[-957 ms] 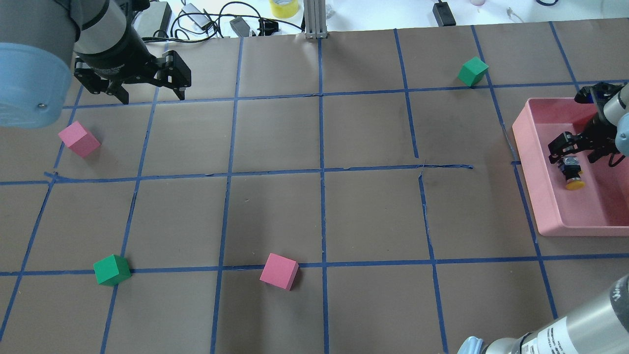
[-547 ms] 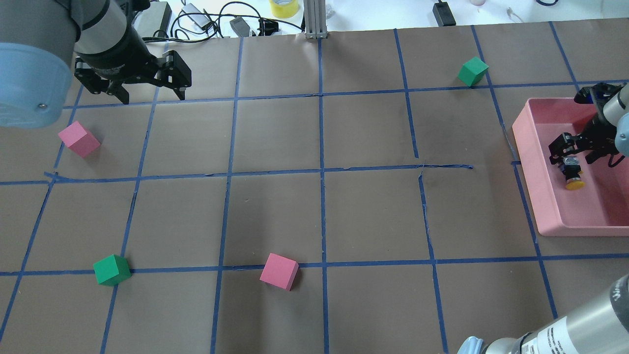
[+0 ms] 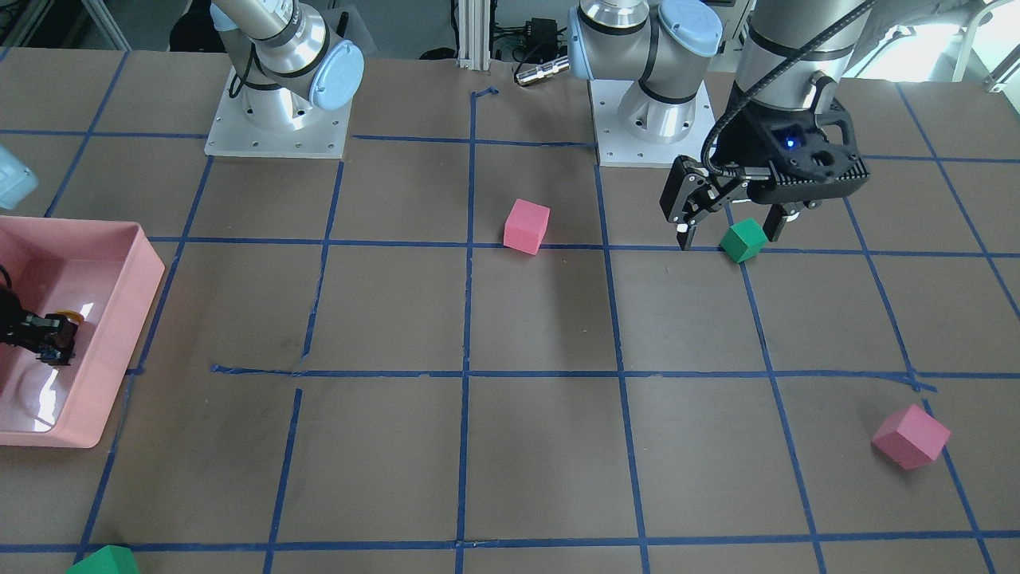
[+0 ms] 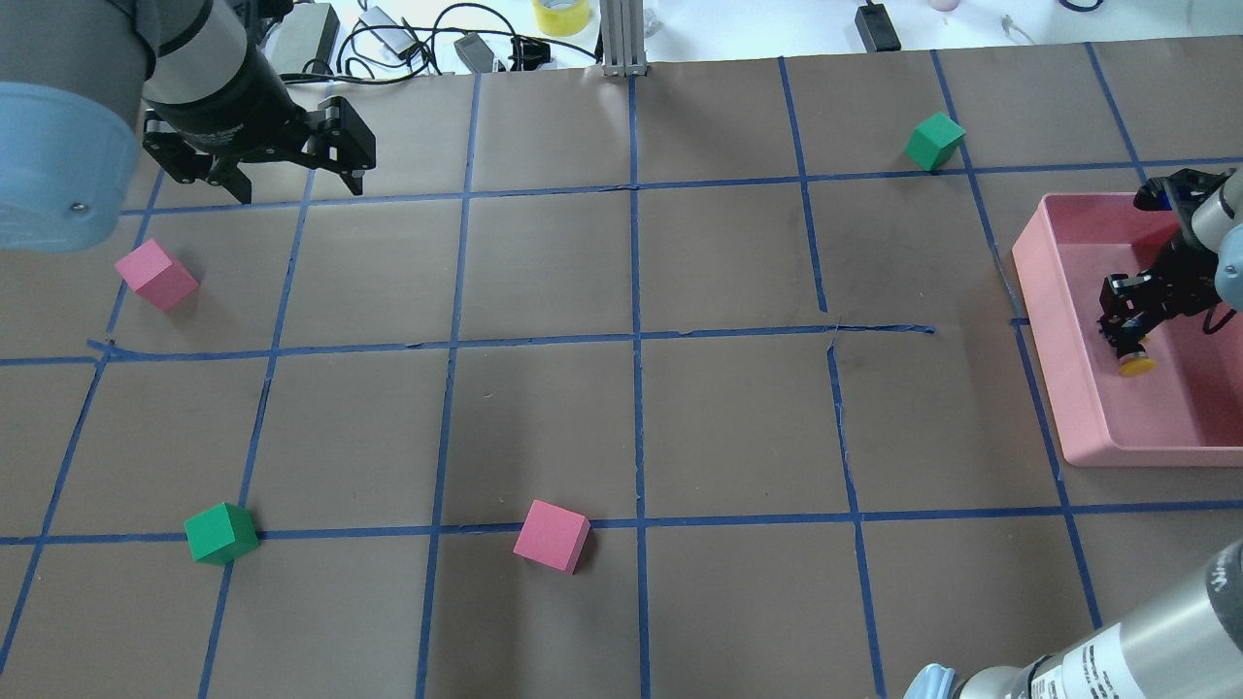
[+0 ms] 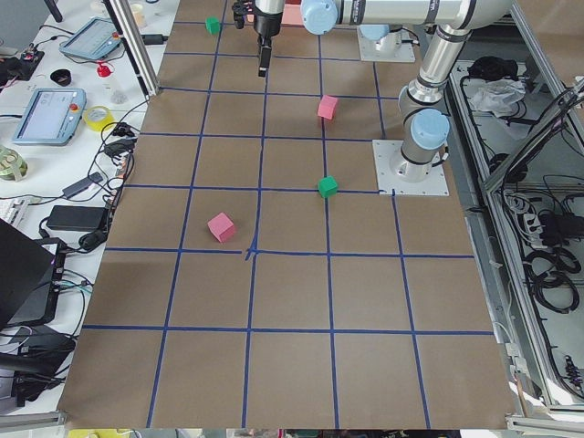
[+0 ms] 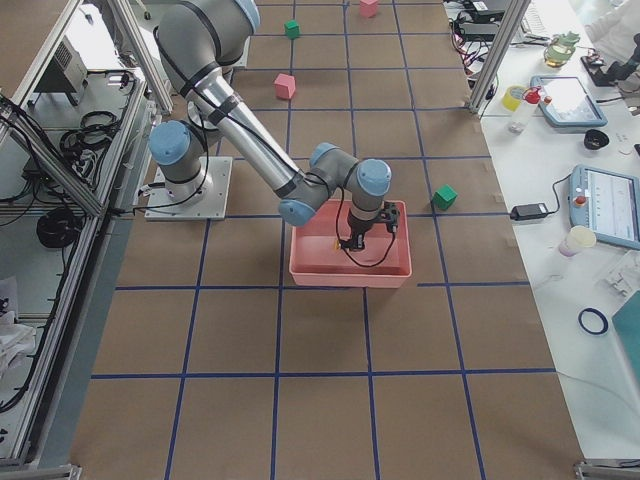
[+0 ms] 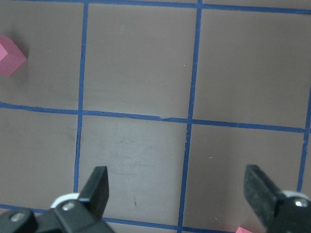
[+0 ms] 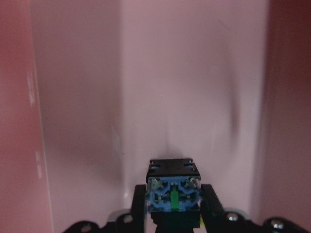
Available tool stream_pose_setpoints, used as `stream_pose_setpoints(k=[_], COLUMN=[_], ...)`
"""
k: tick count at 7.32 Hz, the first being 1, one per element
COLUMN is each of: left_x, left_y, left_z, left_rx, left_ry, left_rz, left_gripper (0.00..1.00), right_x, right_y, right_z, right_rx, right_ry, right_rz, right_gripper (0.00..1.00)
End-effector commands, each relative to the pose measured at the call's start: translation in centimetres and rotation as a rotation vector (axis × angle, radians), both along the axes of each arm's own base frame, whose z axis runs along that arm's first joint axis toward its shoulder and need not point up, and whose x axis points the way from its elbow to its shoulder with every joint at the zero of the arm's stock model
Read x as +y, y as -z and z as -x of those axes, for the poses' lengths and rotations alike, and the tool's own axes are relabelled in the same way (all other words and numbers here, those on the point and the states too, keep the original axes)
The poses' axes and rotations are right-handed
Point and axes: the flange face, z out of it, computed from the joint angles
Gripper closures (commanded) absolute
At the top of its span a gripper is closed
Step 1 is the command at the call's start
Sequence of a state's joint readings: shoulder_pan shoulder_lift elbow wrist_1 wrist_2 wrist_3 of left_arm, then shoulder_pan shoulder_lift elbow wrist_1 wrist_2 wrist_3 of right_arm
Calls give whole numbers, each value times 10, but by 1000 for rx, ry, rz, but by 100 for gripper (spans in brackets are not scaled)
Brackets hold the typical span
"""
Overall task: Align button upright
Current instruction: 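Lift the switch out of the tray and carry it toward table center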
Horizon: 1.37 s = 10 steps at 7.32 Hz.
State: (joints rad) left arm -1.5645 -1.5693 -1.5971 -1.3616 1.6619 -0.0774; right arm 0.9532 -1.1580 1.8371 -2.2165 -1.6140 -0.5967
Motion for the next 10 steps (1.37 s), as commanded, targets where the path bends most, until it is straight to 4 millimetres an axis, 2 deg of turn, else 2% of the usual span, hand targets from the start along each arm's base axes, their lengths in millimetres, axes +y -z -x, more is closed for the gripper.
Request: stream_pose_setpoints(k=[1, 2, 4, 5, 6, 7, 8, 10], left_x=[-1, -1, -1, 0, 0, 1, 1, 1], left_y=[-4, -2, -2, -2, -3, -3, -3, -2], left_z=[-2, -2, -2, -2, -2, -2, -2, -2], left_rx=[0, -1, -1, 0, -1, -1, -1, -1], left_ry=[-8, -9, -10, -10, -10, -12, -12, -10], left_rz=[8, 5, 5, 5, 5, 5, 5, 5], left_gripper=[0, 0, 0, 0, 0, 0, 0, 0], right_x=[-4, -3, 3, -2, -14, -24, -35, -51], right_y=[-13, -27, -92, -118, -149, -176, -187, -188], right_z=[3, 3, -8, -14, -36, -61, -98, -215], right_rx=[13, 22, 24, 11, -17, -30, -59, -71], right_ry=[-15, -15, -7, -19, -55, -66, -55, -36], right_rz=[21, 34, 66, 56, 61, 43, 44, 48], right_gripper=[100, 100, 100, 100, 100, 100, 100, 100])
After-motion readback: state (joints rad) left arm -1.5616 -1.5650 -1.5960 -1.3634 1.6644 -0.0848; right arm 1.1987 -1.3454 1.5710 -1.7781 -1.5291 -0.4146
